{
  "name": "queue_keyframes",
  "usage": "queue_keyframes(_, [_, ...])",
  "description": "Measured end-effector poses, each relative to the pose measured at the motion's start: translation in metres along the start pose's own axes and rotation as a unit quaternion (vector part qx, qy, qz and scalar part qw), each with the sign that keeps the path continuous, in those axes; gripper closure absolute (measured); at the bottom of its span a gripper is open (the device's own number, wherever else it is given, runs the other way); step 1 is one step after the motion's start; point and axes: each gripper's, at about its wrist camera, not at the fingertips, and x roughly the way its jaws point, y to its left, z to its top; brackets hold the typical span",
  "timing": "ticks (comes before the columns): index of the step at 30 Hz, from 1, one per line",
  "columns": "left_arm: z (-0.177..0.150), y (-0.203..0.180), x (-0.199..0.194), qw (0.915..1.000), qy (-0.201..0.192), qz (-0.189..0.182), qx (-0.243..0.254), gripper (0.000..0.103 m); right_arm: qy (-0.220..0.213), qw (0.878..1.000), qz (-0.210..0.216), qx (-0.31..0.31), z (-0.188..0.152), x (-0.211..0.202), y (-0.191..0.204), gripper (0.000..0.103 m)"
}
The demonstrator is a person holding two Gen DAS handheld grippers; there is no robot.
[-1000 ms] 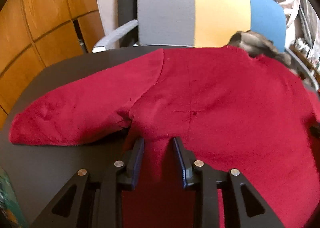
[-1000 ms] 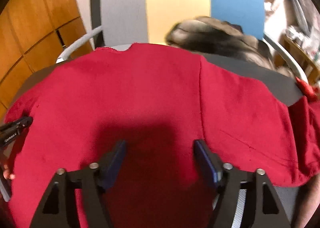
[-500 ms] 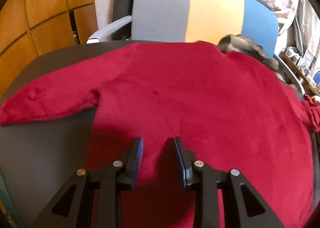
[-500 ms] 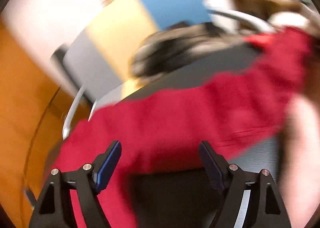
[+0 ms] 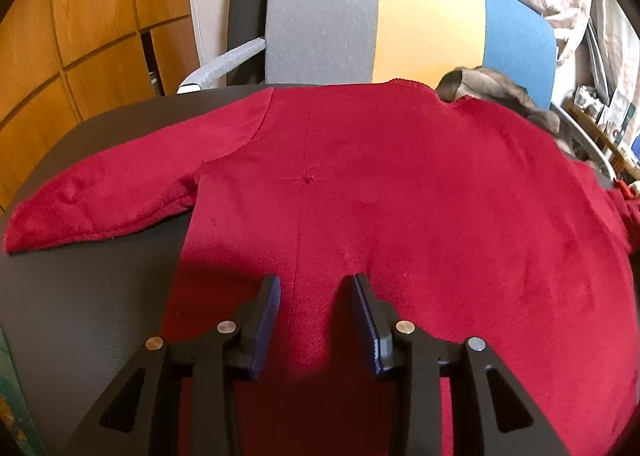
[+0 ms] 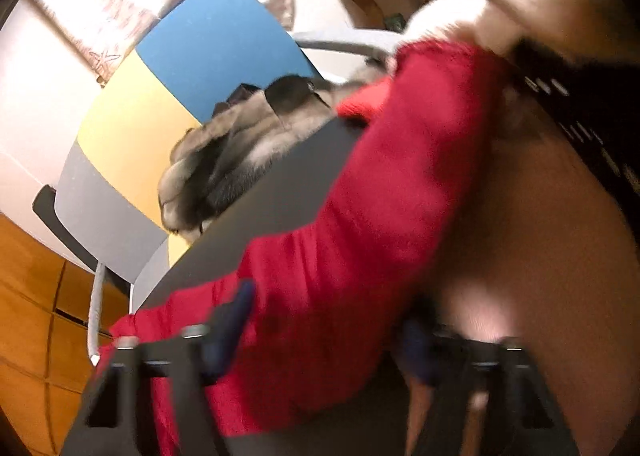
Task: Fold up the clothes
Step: 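Grasp the sweater side with the right gripper and fold it over the body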
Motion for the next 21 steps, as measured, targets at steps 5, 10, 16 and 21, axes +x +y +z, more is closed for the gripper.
queue_keyframes(5, [-0.002,0.008,-0.001,0.9998,0.001,-0.008,-0.016,0.060,-0.019,0.997,-0.028,-0.074,0.025,-0.021,0.019,0.098])
queue_keyframes(10, [-0.010,0.006,-0.007,0.9998,0.003,-0.013,-0.013,0.059,-0.084,0.989,-0.069,-0.096,0.057,-0.070,0.019,0.098])
queue_keyframes(16, [-0.025,-0.009,-0.023,0.9996,0.003,-0.001,-0.029,0.059,-0.069,0.987,-0.102,-0.108,0.060,-0.071,0.020,0.098])
queue_keyframes(21, [-0.030,-0.010,-0.033,0.9985,0.004,-0.029,-0.047,0.058,-0.081,0.986,-0.044,-0.140,0.042,-0.096,0.070,0.098])
